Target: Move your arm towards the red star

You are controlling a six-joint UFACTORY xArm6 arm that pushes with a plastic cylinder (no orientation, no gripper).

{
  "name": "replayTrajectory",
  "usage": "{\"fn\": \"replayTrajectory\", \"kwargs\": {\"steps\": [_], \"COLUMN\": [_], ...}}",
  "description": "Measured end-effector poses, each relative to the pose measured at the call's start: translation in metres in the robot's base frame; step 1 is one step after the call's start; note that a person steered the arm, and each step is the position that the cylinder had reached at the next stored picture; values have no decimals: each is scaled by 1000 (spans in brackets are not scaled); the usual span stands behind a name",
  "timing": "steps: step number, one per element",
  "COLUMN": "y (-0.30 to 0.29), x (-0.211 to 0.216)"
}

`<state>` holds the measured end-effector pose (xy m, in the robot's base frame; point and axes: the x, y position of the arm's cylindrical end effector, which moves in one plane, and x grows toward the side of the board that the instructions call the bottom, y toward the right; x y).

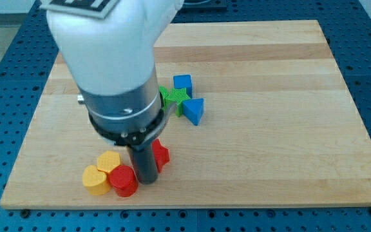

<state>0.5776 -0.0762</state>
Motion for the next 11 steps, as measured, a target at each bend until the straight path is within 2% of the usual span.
{"fn": "replayTrajectory", "kwargs": {"steps": [1,2,4,6,7,8,11], "y": [0,-8,-45,63,161,187,187], "x": [-10,-38,-78,-76,-36,-21,-31]}}
